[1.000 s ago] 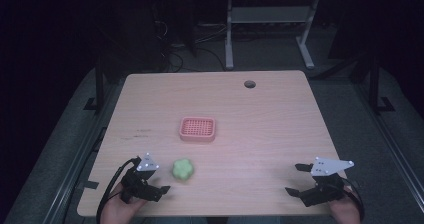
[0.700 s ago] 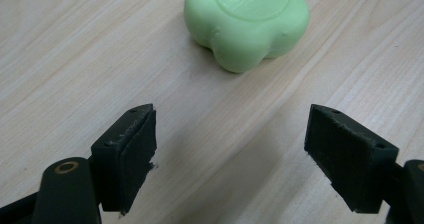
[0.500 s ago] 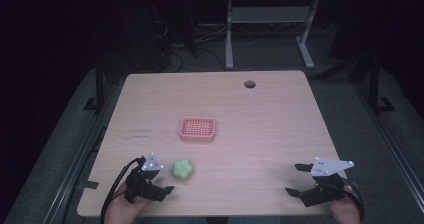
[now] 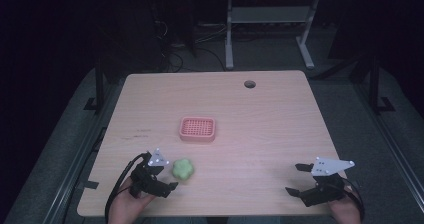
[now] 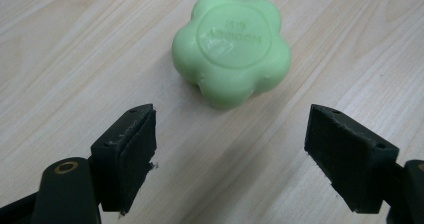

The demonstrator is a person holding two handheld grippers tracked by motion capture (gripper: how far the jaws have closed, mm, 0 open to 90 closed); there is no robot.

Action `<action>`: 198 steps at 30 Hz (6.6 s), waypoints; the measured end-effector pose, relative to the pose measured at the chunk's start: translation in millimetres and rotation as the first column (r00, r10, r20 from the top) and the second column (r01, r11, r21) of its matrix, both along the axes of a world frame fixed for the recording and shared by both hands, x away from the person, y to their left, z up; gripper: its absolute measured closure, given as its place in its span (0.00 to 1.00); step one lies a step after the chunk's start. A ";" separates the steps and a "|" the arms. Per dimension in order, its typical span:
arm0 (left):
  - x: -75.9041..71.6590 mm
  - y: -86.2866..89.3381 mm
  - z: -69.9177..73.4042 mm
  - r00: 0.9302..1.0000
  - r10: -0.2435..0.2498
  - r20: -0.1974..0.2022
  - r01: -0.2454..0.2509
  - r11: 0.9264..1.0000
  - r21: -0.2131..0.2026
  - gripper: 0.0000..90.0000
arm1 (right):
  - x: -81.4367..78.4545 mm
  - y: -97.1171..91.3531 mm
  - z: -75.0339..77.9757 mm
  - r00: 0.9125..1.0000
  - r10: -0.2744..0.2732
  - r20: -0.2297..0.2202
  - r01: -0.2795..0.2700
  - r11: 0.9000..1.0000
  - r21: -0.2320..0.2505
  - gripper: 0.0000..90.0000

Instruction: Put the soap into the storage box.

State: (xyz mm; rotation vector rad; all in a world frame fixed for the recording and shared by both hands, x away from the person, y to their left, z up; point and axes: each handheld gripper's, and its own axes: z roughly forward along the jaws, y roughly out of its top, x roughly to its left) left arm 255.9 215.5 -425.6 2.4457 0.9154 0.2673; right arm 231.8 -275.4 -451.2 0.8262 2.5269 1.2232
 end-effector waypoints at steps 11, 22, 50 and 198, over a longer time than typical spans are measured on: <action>12.4 -17.3 5.6 1.000 -0.005 -0.017 0.006 1.000 0.029 0.23 | -0.3 1.1 -0.3 1.000 0.000 -0.007 0.000 1.000 -0.002 0.15; 24.5 -29.6 6.1 0.998 0.020 -0.053 -0.017 0.999 0.050 0.23 | -0.4 1.1 -0.2 1.000 0.004 -0.002 -0.004 1.000 -0.001 0.15; 44.4 -53.9 -6.7 0.983 0.110 -0.149 -0.089 0.986 0.143 0.26 | -0.5 1.4 0.0 1.000 0.006 0.002 -0.006 1.000 0.003 0.15; 161.1 -96.6 45.6 0.974 0.139 -0.179 -0.110 0.981 0.161 0.30 | -1.4 -3.3 2.5 1.000 -0.006 0.016 0.006 1.000 0.029 0.15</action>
